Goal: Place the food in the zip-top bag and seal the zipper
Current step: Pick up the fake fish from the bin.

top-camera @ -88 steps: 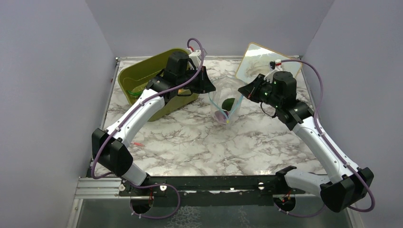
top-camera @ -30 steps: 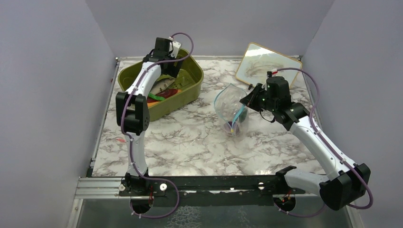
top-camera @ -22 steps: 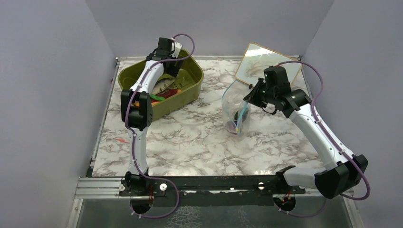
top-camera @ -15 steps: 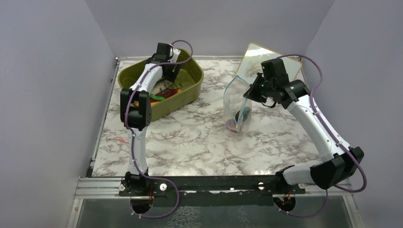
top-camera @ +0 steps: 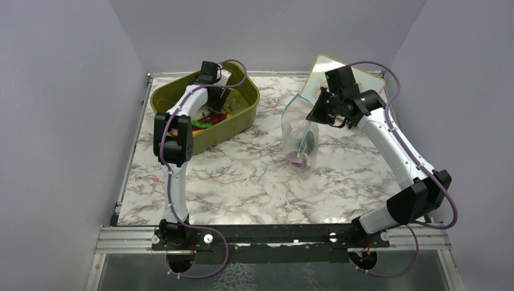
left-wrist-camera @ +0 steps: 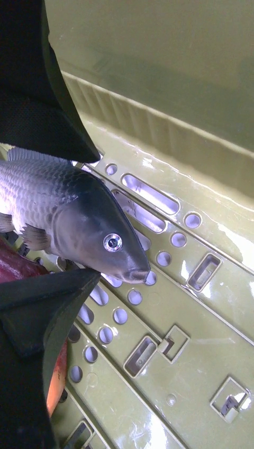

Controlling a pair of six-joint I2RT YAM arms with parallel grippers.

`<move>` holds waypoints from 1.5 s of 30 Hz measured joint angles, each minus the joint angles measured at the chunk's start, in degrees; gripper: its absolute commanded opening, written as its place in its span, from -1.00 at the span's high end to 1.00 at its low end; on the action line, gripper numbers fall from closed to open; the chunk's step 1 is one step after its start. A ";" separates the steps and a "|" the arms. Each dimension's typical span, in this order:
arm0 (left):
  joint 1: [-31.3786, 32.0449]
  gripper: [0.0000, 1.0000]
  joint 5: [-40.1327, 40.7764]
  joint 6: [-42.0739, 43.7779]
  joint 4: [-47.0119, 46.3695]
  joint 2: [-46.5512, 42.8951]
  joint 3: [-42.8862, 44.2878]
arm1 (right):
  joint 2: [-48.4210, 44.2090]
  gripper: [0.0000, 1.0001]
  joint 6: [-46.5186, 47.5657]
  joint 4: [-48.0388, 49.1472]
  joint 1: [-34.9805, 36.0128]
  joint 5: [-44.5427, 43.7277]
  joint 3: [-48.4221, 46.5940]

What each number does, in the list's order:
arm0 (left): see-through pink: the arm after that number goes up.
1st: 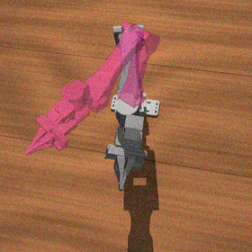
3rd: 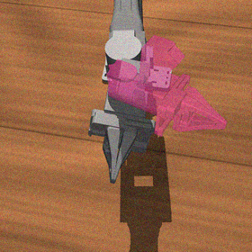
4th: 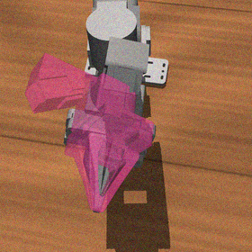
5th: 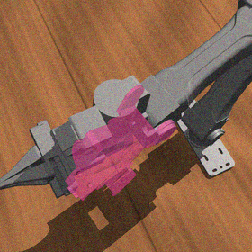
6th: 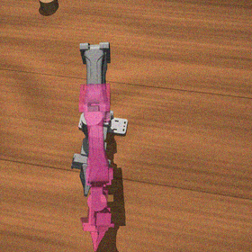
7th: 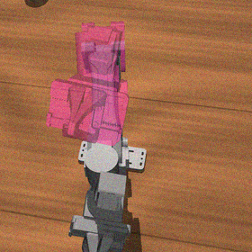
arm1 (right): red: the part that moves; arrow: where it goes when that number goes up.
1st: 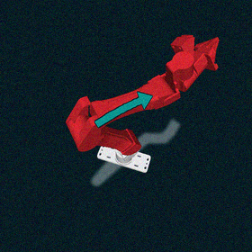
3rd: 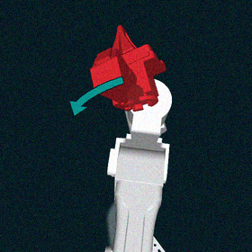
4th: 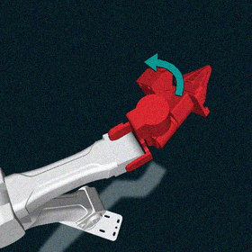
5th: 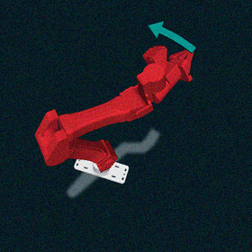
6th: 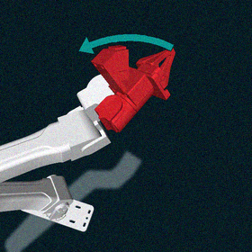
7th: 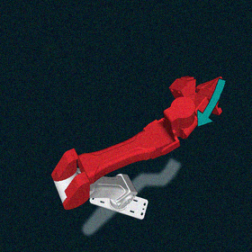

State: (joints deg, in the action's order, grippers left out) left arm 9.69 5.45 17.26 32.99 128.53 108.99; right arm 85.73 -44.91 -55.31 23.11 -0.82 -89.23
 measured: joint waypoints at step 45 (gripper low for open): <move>-0.20 0.27 -4.98 -11.65 0.09 -9.92 6.95 | -7.65 0.98 -1.33 0.42 0.00 7.19 5.31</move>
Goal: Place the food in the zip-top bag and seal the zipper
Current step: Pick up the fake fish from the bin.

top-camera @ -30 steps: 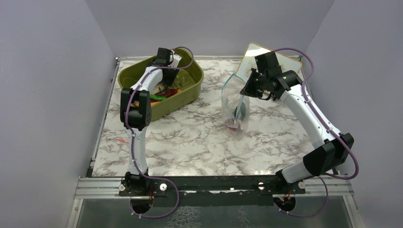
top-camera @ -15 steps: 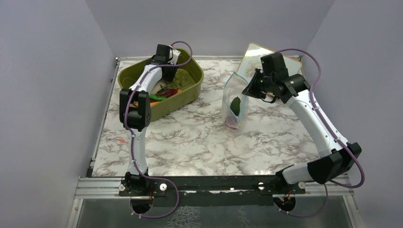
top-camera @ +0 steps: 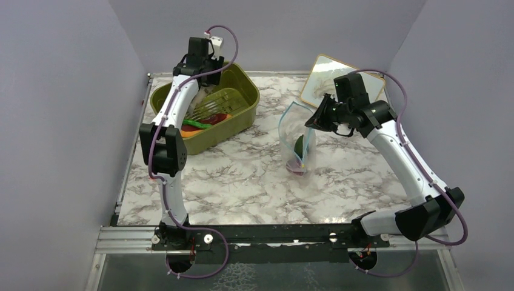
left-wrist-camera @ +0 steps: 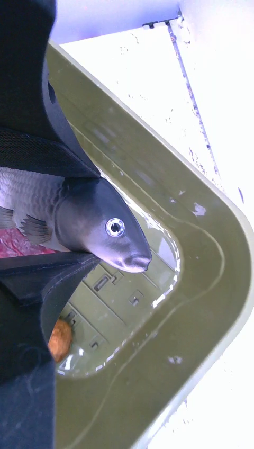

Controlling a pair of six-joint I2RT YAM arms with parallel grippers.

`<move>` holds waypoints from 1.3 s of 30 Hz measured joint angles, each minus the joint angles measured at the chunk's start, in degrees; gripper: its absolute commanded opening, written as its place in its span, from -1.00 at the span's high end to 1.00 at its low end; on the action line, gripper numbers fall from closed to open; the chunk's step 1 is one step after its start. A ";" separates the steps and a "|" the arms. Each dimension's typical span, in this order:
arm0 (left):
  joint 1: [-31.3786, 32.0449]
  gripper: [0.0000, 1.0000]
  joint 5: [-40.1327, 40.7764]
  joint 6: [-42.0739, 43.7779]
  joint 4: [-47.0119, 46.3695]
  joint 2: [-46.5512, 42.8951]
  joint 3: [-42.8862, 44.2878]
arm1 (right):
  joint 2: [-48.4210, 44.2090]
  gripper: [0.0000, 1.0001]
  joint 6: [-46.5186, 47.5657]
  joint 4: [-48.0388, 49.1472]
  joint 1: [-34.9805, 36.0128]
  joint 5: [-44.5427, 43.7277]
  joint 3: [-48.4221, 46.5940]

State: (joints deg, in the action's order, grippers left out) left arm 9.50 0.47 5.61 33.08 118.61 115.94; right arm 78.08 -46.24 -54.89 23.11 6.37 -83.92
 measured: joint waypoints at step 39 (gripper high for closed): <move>0.81 0.43 -42.80 -50.47 -43.65 -32.09 -34.53 | -14.71 0.98 -5.09 26.12 0.00 11.06 24.46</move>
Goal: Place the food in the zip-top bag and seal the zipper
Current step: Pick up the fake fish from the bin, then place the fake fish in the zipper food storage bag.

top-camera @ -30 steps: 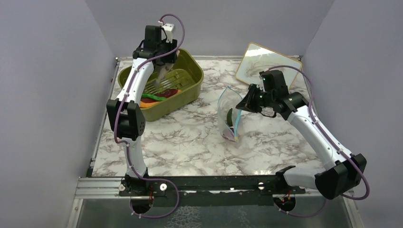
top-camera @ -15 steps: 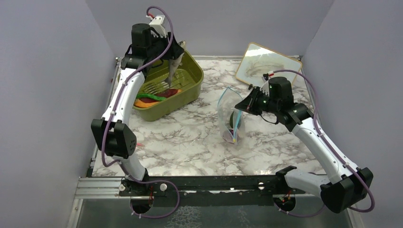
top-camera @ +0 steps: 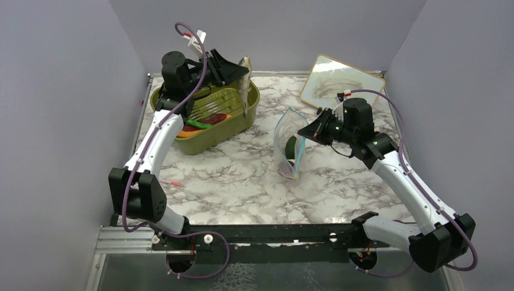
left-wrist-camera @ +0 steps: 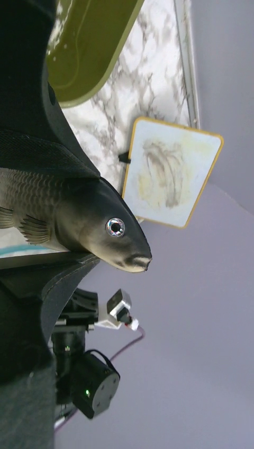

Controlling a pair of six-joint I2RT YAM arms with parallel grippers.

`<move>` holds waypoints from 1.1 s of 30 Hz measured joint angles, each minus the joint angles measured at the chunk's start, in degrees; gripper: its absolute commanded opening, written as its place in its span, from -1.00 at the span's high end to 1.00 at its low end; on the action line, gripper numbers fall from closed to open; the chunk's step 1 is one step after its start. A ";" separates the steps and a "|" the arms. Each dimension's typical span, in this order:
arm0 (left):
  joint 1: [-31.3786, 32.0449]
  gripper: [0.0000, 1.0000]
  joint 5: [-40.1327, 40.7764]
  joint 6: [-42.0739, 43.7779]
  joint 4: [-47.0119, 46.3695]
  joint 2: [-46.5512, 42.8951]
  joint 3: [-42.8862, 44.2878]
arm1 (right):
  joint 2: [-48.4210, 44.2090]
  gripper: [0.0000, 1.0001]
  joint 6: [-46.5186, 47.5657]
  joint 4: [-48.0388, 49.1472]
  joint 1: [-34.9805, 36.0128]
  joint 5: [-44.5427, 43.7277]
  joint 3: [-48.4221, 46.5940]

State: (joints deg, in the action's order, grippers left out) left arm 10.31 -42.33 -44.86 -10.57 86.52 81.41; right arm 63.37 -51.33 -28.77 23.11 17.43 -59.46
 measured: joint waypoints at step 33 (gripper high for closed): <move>18.14 0.45 0.85 -19.39 -24.79 1.18 -12.44 | 2.16 0.98 -6.82 7.39 0.00 -0.02 0.72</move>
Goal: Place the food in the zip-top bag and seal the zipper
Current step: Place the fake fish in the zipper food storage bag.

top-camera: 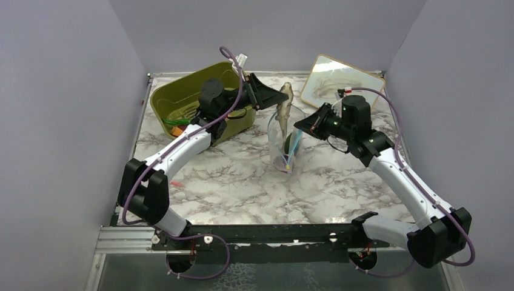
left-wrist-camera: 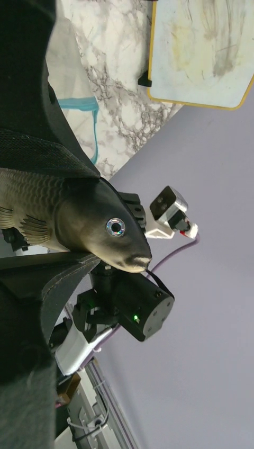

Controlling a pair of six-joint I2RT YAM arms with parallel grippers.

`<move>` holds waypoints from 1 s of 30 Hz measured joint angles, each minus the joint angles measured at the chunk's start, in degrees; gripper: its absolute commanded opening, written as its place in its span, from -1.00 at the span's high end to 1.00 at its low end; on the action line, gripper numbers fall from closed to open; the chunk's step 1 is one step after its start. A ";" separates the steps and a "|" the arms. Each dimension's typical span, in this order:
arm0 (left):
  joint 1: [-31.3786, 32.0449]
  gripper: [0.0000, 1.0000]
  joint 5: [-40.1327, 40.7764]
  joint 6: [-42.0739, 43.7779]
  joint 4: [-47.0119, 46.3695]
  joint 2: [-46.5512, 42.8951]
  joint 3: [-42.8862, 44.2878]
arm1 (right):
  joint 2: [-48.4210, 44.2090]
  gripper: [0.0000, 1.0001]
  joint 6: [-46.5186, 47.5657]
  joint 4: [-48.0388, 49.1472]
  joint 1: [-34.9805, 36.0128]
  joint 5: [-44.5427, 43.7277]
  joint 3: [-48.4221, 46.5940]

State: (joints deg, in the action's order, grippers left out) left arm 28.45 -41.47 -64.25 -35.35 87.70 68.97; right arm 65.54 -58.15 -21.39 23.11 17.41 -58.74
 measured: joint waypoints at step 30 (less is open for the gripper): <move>3.43 -0.51 3.10 8.26 -8.96 0.87 -14.43 | -1.09 0.98 0.07 3.96 0.00 0.33 0.02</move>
State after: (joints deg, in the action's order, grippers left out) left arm 31.88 -38.37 -55.99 -44.31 88.58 54.54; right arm 64.45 -58.08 -17.43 23.11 17.74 -58.72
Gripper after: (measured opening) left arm 0.640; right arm 0.014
